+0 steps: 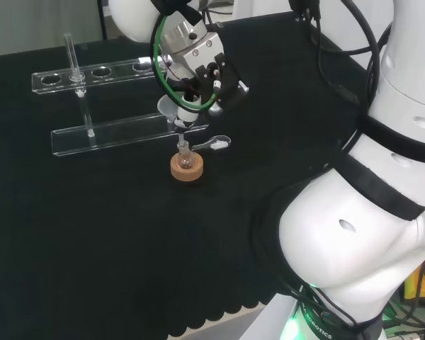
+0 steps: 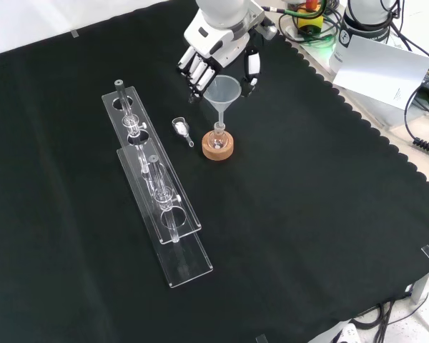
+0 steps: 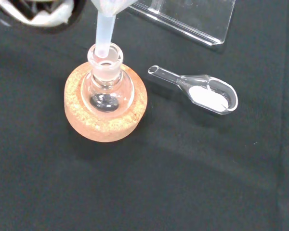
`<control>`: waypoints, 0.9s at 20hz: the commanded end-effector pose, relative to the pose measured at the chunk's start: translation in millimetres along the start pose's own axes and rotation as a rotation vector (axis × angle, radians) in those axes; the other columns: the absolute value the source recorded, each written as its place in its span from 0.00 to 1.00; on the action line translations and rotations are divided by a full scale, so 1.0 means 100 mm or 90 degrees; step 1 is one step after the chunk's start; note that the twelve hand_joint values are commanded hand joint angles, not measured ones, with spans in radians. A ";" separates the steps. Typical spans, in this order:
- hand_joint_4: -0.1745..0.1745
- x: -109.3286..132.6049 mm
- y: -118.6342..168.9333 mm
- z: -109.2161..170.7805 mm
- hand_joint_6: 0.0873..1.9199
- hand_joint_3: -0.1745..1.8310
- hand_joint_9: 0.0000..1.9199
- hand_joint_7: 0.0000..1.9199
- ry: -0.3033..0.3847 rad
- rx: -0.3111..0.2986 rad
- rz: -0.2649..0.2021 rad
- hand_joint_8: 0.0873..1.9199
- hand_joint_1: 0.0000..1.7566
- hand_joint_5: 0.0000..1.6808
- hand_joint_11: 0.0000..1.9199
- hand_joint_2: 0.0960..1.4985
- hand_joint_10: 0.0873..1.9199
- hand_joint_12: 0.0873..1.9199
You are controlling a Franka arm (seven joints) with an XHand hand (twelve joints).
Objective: Place the funnel on the round-bottom flask.
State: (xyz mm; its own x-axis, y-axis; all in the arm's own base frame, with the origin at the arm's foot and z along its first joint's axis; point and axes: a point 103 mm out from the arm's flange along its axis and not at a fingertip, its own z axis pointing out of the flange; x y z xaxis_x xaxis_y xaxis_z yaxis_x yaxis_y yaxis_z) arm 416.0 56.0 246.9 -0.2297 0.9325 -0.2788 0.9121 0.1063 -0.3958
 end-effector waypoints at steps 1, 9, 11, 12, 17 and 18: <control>0.37 0.01 0.01 0.02 0.12 0.39 0.36 0.25 -0.003 0.002 0.000 0.48 0.47 0.28 0.15 0.39 0.35 0.68; 0.37 0.02 0.02 0.03 0.13 0.39 0.36 0.25 -0.006 -0.001 0.001 0.48 0.47 0.28 0.15 0.39 0.35 0.68; 0.37 0.02 0.03 0.05 0.13 0.39 0.35 0.25 -0.007 0.001 0.001 0.48 0.47 0.28 0.15 0.39 0.35 0.68; 0.37 0.02 0.04 0.06 0.13 0.39 0.35 0.25 -0.007 0.002 0.000 0.48 0.47 0.28 0.15 0.39 0.35 0.68; 0.37 0.01 0.07 0.08 0.14 0.39 0.36 0.25 -0.010 0.003 0.000 0.48 0.47 0.27 0.15 0.39 0.35 0.68; 0.37 0.01 0.07 0.08 0.14 0.39 0.36 0.25 -0.010 0.003 0.000 0.48 0.47 0.27 0.15 0.39 0.35 0.68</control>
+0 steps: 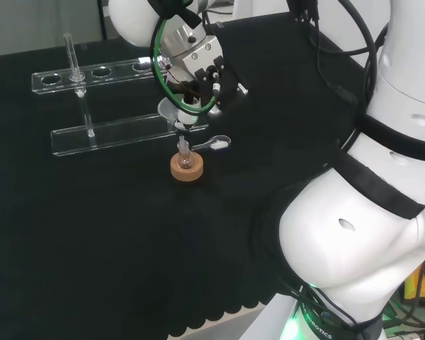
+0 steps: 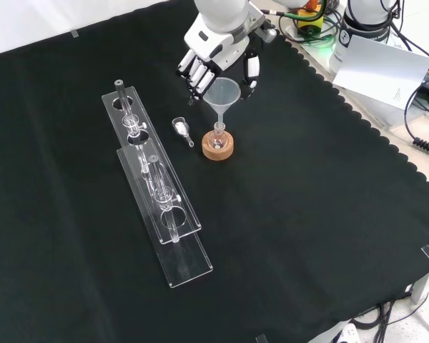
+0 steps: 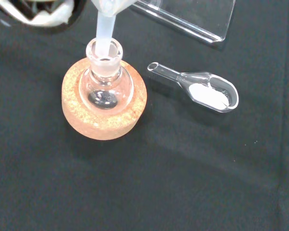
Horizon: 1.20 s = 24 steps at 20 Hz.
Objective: Place the funnel on the round-bottom flask.
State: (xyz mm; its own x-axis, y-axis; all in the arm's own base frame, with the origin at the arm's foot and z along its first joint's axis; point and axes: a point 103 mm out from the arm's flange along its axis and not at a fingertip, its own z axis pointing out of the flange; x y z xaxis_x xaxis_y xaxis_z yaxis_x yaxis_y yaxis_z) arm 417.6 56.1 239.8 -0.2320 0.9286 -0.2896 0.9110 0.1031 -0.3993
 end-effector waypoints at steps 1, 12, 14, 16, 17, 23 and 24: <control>0.37 -0.01 0.03 0.02 0.14 0.39 0.36 0.25 -0.002 0.000 -0.002 0.48 0.47 0.27 0.15 0.39 0.35 0.68; 0.37 -0.05 0.09 0.08 0.15 0.39 0.36 0.25 0.003 0.004 -0.004 0.48 0.47 0.27 0.15 0.39 0.35 0.68; 0.37 -0.05 0.09 0.08 0.15 0.39 0.36 0.25 0.002 0.003 -0.002 0.48 0.47 0.27 0.15 0.39 0.35 0.68; 0.37 -0.06 0.10 0.10 0.15 0.39 0.36 0.25 0.003 0.004 -0.003 0.48 0.47 0.27 0.15 0.39 0.35 0.68; 0.37 -0.06 0.11 0.11 0.15 0.39 0.36 0.25 0.004 0.006 -0.003 0.48 0.47 0.27 0.15 0.39 0.35 0.68; 0.37 -0.12 0.14 0.15 0.15 0.39 0.36 0.25 0.007 0.010 0.002 0.48 0.47 0.27 0.16 0.39 0.35 0.68; 0.37 -0.13 0.14 0.15 0.15 0.39 0.36 0.25 0.008 0.010 0.002 0.48 0.47 0.27 0.16 0.39 0.35 0.68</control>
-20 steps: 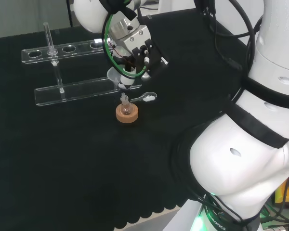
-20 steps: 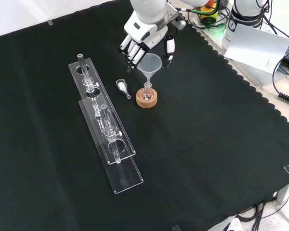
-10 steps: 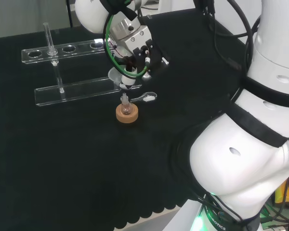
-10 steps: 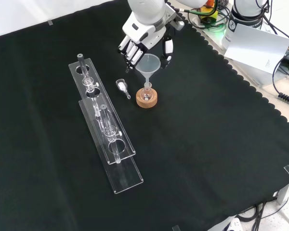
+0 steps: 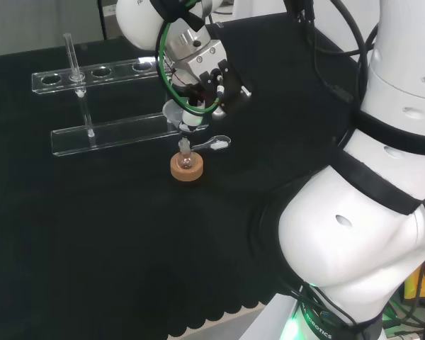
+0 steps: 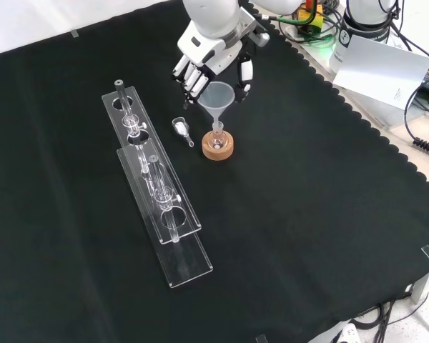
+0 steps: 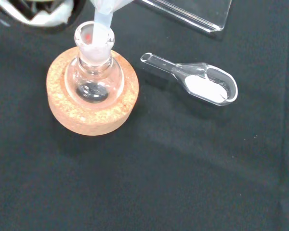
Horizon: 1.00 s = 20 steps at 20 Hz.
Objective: Place the funnel on the round-bottom flask.
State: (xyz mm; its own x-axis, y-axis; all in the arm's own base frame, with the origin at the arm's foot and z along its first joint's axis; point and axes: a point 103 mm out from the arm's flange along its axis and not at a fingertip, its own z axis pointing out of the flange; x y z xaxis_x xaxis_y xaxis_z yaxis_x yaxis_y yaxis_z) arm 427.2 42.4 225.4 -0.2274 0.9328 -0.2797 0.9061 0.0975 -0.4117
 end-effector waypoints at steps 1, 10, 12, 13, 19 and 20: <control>0.37 -0.02 0.01 0.01 0.15 0.39 0.36 0.25 0.002 0.001 0.002 0.48 0.47 0.27 0.16 0.39 0.35 0.68; 0.37 -0.04 0.02 0.03 0.16 0.39 0.35 0.25 0.005 0.007 -0.001 0.48 0.47 0.27 0.16 0.39 0.35 0.68; 0.37 -0.01 0.02 0.07 0.16 0.39 0.35 0.25 0.004 0.013 0.001 0.48 0.47 0.26 0.16 0.39 0.35 0.68; 0.37 0.00 0.03 0.08 0.16 0.39 0.35 0.25 0.004 0.015 0.000 0.48 0.47 0.26 0.16 0.39 0.35 0.68; 0.37 0.04 0.03 0.10 0.16 0.39 0.35 0.25 0.013 0.024 -0.006 0.48 0.47 0.26 0.16 0.39 0.35 0.68; 0.37 0.03 0.03 0.10 0.17 0.39 0.35 0.25 0.011 0.026 -0.006 0.48 0.47 0.26 0.16 0.39 0.35 0.68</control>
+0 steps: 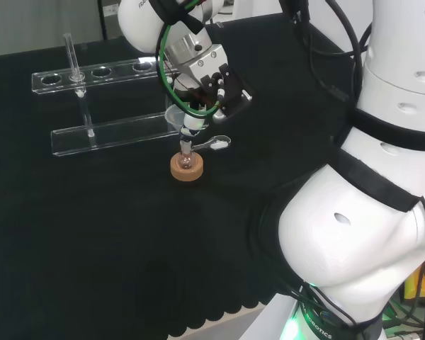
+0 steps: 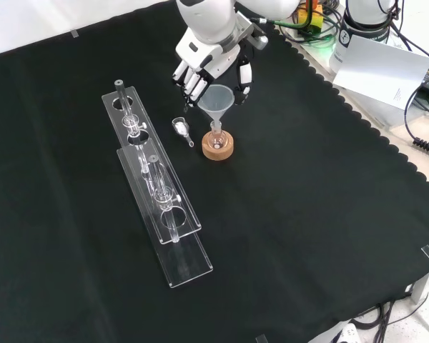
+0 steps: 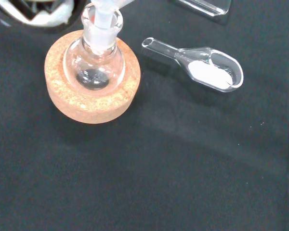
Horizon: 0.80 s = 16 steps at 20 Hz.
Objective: Place the funnel on the round-bottom flask.
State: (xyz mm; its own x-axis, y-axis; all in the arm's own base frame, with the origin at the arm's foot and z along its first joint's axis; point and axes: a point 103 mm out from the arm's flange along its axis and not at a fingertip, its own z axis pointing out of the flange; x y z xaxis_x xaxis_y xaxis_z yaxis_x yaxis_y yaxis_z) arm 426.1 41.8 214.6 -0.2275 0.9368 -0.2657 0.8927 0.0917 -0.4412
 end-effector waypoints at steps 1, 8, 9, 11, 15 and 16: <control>0.37 0.01 0.00 0.00 0.17 0.39 0.35 0.25 0.001 0.007 -0.003 0.48 0.47 0.26 0.16 0.39 0.35 0.68; 0.37 0.07 0.02 0.06 0.16 0.39 0.35 0.22 -0.004 0.014 -0.003 0.47 0.46 0.25 0.15 0.39 0.35 0.68; 0.36 0.07 0.02 0.07 0.15 0.39 0.33 0.20 -0.003 0.015 -0.004 0.46 0.46 0.23 0.15 0.39 0.35 0.68; 0.36 0.07 0.03 0.07 0.10 0.39 0.30 0.14 -0.003 0.013 -0.003 0.43 0.46 0.20 0.15 0.39 0.36 0.69; 0.36 0.07 0.03 0.06 0.03 0.40 0.24 0.06 -0.003 0.003 -0.002 0.38 0.46 0.14 0.14 0.39 0.35 0.69; 0.36 0.07 0.03 0.05 0.02 0.40 0.23 0.05 -0.004 0.002 -0.002 0.38 0.46 0.14 0.14 0.39 0.35 0.69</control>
State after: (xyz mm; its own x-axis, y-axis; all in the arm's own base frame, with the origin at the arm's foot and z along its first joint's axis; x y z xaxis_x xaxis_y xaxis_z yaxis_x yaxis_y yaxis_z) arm 424.8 46.3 206.2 -0.2331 0.9350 -0.2675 0.8871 0.0918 -0.4523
